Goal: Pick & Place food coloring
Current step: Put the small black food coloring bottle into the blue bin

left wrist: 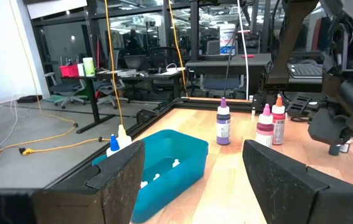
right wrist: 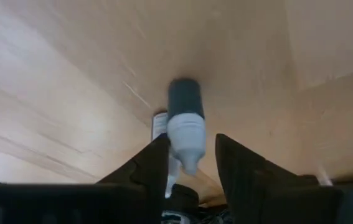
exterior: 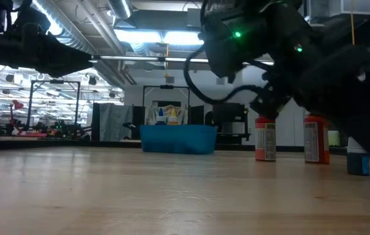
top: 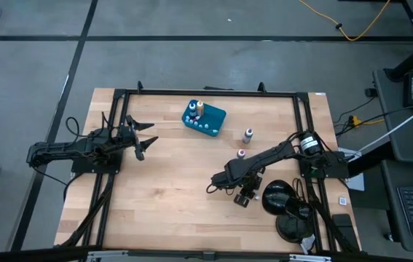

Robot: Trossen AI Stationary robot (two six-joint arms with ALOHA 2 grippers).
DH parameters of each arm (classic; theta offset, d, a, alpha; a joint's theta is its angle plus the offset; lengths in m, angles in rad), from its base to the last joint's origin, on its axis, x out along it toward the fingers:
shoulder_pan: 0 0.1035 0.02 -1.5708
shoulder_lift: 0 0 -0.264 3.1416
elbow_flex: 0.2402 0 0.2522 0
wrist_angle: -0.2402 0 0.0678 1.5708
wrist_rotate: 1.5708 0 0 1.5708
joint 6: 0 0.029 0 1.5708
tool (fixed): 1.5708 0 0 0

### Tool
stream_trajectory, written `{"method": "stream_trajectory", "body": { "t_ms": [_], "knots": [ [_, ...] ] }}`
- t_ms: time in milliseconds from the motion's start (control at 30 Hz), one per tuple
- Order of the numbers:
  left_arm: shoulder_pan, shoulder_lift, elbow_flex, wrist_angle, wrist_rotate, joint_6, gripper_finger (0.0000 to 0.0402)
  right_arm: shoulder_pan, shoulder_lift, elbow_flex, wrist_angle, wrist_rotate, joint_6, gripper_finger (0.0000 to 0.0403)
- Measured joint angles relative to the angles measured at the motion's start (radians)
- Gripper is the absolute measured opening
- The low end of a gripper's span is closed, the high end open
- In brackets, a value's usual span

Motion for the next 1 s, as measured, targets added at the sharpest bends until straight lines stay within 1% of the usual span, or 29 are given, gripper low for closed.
{"method": "stream_trajectory", "body": {
  "t_ms": [267,733,833,1000],
  "knots": [
    [0.000,0.000,0.000,0.000,0.000,0.000,0.0267,0.013,0.000,-0.003,0.049,0.030,-0.014,0.0101],
    [0.000,0.000,0.000,0.000,0.000,0.000,0.0267,0.010,0.000,0.001,0.051,0.031,-0.019,0.0104],
    [0.000,0.000,0.000,0.000,0.000,0.000,0.0267,0.010,0.000,0.001,0.051,0.031,-0.019,0.0110],
    [0.000,0.000,0.000,0.000,0.000,0.000,0.0267,0.010,0.000,0.001,0.050,0.029,-0.023,0.0141]
  ]
}}
